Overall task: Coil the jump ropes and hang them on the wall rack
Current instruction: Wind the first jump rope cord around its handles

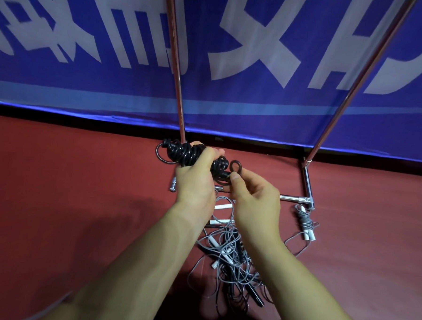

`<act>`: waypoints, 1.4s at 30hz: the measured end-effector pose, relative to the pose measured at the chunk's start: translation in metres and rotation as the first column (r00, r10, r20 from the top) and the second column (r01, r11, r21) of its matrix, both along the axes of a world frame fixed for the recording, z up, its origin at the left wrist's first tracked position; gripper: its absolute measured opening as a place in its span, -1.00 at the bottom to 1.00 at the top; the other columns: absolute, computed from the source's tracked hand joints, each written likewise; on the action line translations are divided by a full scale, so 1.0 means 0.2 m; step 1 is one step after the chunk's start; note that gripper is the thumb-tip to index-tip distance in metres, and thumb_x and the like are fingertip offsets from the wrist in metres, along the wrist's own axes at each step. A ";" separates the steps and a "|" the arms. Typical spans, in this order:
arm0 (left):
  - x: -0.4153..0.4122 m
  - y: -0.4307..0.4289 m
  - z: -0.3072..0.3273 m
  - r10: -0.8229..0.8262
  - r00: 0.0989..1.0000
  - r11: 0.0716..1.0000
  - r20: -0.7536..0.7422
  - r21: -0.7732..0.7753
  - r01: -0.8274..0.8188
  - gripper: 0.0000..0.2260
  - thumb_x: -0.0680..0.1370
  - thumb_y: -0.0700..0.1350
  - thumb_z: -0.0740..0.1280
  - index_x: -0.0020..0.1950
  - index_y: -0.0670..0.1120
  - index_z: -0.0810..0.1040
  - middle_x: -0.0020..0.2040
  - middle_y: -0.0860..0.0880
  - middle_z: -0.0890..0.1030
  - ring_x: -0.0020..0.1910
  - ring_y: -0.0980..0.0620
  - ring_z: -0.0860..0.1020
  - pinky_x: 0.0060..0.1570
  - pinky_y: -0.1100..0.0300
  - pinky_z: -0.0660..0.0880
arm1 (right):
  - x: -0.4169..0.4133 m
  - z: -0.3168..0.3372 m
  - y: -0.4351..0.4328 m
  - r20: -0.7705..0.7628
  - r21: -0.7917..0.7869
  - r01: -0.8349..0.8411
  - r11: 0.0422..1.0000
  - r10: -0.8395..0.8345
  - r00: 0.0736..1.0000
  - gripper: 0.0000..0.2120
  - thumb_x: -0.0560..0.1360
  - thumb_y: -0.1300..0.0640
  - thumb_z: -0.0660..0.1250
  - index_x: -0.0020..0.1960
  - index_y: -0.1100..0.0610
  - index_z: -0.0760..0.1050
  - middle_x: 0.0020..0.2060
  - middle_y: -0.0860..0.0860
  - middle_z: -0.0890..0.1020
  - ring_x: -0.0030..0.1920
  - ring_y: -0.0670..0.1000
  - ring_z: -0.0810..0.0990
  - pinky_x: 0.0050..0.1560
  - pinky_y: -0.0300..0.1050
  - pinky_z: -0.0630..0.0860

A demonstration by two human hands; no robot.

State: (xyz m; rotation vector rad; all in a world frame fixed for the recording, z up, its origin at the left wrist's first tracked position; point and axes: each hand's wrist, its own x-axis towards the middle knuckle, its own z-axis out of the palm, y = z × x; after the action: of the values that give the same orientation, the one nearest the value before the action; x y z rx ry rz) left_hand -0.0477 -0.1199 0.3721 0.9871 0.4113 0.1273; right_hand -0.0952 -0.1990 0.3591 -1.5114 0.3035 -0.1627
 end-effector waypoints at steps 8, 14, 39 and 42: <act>0.01 0.03 -0.01 -0.084 0.989 0.994 0.125 0.074 0.075 -0.85 0.33 -0.24 0.38 -0.38 -0.01 0.53 -0.19 -0.18 0.55 -0.12 -0.10 0.52 -0.10 0.01 0.44 | 0.04 0.01 -0.06 -0.117 0.213 -0.020 0.977 0.046 0.992 -0.92 0.58 0.29 0.34 -0.04 0.18 0.59 -0.41 0.04 0.64 -0.35 -0.05 0.60 -0.17 -0.16 0.55; 0.00 0.01 0.00 -0.100 0.986 0.991 0.133 0.099 0.087 -0.87 0.33 -0.26 0.37 -0.30 -0.08 0.44 -0.22 -0.19 0.52 -0.31 -0.06 0.54 -0.24 0.04 0.46 | 0.03 0.02 -0.06 -0.108 0.009 -0.092 0.996 0.092 0.990 -0.86 0.59 0.23 0.34 -0.07 0.08 0.64 -0.40 -0.04 0.61 -0.38 -0.13 0.53 -0.26 -0.25 0.47; -0.02 0.03 0.04 -0.423 0.905 0.905 -0.042 -0.062 0.420 -0.70 0.58 -0.28 0.23 -0.33 -0.11 0.57 -0.34 -0.07 0.61 -0.14 -0.11 0.61 -0.08 0.04 0.53 | 0.06 0.06 -0.24 0.048 -0.084 -0.348 0.934 0.353 0.934 -0.70 0.50 0.39 0.40 0.12 0.08 0.52 -0.45 0.10 0.49 -0.43 -0.02 0.44 -0.34 -0.22 0.43; -0.02 0.04 0.05 -0.480 0.872 0.877 -0.094 -0.040 0.478 -0.56 0.59 -0.21 0.24 -0.48 -0.04 0.64 -0.31 -0.08 0.65 -0.18 -0.08 0.62 -0.19 0.07 0.55 | 0.07 0.05 -0.25 0.033 -0.094 -0.382 0.919 0.387 0.922 -0.71 0.50 0.40 0.40 0.09 0.07 0.52 -0.46 0.10 0.48 -0.44 -0.03 0.43 -0.37 -0.22 0.41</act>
State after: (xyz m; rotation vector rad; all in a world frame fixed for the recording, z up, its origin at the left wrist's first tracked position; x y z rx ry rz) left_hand -0.0518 -0.1112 0.3821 1.0563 0.2473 -0.3787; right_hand -0.0804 -0.2495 0.3690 -1.6198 -0.0468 0.1011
